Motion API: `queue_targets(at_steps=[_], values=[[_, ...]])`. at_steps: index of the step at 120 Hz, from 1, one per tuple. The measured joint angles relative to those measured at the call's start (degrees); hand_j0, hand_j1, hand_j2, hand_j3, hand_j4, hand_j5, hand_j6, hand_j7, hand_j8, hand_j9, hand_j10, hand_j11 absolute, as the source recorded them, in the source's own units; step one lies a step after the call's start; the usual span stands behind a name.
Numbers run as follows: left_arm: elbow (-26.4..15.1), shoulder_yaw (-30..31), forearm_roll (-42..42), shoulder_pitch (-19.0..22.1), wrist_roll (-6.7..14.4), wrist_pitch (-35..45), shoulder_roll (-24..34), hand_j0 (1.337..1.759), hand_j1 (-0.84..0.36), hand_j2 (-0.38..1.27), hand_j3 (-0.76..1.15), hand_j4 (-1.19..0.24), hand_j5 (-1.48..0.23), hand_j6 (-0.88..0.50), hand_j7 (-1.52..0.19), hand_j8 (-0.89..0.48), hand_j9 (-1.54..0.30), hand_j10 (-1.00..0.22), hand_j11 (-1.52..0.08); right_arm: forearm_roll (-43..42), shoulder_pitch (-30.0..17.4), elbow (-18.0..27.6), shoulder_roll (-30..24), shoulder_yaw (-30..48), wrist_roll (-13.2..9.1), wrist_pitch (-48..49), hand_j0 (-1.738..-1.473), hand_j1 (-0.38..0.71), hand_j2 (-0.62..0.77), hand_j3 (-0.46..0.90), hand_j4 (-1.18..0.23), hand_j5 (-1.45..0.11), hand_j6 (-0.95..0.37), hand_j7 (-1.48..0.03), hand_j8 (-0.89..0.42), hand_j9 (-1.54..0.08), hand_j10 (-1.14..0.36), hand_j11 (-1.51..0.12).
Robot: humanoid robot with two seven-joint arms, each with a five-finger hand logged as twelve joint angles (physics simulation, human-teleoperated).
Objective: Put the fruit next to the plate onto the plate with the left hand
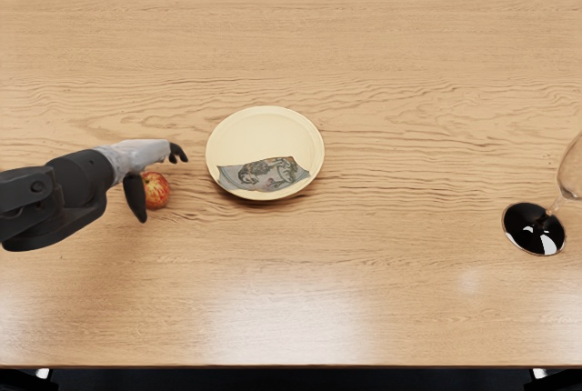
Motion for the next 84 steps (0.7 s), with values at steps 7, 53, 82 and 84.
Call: queue_targets(at_steps=[7,53,82,84], values=[[0.0,0.0,0.0,0.0,0.0,0.0,0.0,1.658,0.01,0.06,0.00,-0.29,-0.37,-0.29,-0.37,-0.29,-0.37,-0.29,-0.37,0.0,0.0,0.0,0.0,0.0,0.0,0.0,-1.658,-0.35,0.00,0.00,0.00,0.00,0.00,0.00,0.00,0.00,0.00,0.00],[0.4,0.0,-0.1,0.9,0.0,-0.1,-0.8,1.658,-0.13,0.08,0.00,-0.41,-0.52,-0.41,-0.52,-0.41,-0.52,-0.41,-0.52,0.0,0.2,0.0,0.0,0.0,0.0,0.0,-1.658,-0.35,0.00,0.00,0.00,0.00,0.00,0.00,0.00,0.00,0.00,0.00],[0.5,0.0,-0.2,1.0,0.0,-0.2,-0.9,1.657,-0.26,0.14,0.00,-0.53,-0.69,-0.53,-0.69,-0.46,-0.69,-0.53,-0.69,0.0,0.4,0.0,0.0,0.0,0.0,0.0,-1.658,-0.35,0.00,0.00,0.00,0.00,0.00,0.00,0.00,0.00,0.00,0.00],[0.5,0.0,-0.2,1.0,0.0,-0.2,-0.9,1.657,-0.26,0.15,0.00,-0.54,-0.70,-0.54,-0.70,-0.45,-0.70,-0.52,-0.70,0.0,0.4,0.0,0.0,0.0,0.0,0.0,-1.658,-0.35,0.00,0.00,0.00,0.00,0.00,0.00,0.00,0.00,0.00,0.00]])
